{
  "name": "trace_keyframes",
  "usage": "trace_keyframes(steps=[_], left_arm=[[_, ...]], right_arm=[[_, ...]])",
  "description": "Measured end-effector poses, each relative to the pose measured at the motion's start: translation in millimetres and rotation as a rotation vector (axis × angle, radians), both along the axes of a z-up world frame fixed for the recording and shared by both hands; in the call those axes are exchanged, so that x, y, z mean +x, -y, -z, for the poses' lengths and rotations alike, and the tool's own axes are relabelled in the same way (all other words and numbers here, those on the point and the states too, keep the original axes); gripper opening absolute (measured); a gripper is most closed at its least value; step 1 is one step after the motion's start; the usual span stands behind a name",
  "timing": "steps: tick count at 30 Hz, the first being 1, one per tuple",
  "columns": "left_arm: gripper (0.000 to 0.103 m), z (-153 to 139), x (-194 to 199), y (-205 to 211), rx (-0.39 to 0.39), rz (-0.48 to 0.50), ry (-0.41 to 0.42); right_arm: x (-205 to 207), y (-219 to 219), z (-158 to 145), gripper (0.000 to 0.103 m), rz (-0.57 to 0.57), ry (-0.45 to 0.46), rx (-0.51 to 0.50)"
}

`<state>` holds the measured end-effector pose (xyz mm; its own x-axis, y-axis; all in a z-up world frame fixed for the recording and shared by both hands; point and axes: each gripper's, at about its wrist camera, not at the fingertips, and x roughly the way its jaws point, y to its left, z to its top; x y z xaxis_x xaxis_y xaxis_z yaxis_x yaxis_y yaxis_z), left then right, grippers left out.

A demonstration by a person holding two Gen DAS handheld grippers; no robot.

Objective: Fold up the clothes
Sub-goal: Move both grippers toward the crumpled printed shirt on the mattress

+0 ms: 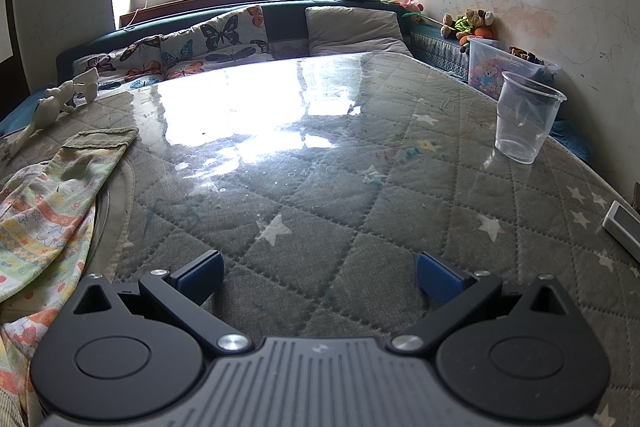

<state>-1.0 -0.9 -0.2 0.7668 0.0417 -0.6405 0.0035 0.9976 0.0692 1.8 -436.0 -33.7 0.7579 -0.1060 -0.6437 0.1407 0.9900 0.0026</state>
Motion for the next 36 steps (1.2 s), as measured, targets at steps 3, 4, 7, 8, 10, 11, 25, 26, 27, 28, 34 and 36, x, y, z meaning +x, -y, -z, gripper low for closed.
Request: trace_keyframes(steps=[3,4,7,8,10,11,25,26,27,28,34,36], left_arm=[[0.103,1,-2,2,0.01,-0.011,-0.002],[0.103,1,-3,3,0.013,-0.014,-0.003],[0.103,1,-6,6,0.023,-0.025,-0.005],[0.103,2,-7,6,0.027,-0.028,-0.006],[0.103,2,-9,8,0.033,-0.035,-0.007],[0.103,1,-12,10,0.037,-0.037,-0.008],[0.103,-13,-54,21,0.022,-0.072,-0.043],[0.103,-15,-57,23,0.024,-0.072,-0.046],[0.103,-17,-60,24,0.025,-0.073,-0.048],[0.103,-18,-63,26,0.028,-0.073,-0.049],[0.103,-24,-82,33,0.027,-0.079,-0.053],[0.103,-27,-87,35,0.022,-0.078,-0.051]], right_arm=[[-2,-1,-1,0.103,-0.006,0.0,0.001],[-2,-1,-1,0.103,-0.008,0.0,0.001],[-4,-1,-1,0.103,-0.013,0.0,0.002],[-5,-1,-1,0.103,-0.015,0.0,0.002],[-6,-2,-2,0.103,-0.019,0.0,0.003],[-7,-2,-2,0.103,-0.021,0.0,0.003],[-57,-16,-17,0.103,-0.087,0.016,0.022],[-61,-19,-19,0.103,-0.093,0.02,0.02],[-67,-22,-22,0.103,-0.1,0.025,0.014],[-72,-25,-23,0.103,-0.107,0.028,0.012],[-99,-35,-34,0.103,-0.128,0.048,0.034],[-107,-37,-38,0.103,-0.13,0.058,0.049]])
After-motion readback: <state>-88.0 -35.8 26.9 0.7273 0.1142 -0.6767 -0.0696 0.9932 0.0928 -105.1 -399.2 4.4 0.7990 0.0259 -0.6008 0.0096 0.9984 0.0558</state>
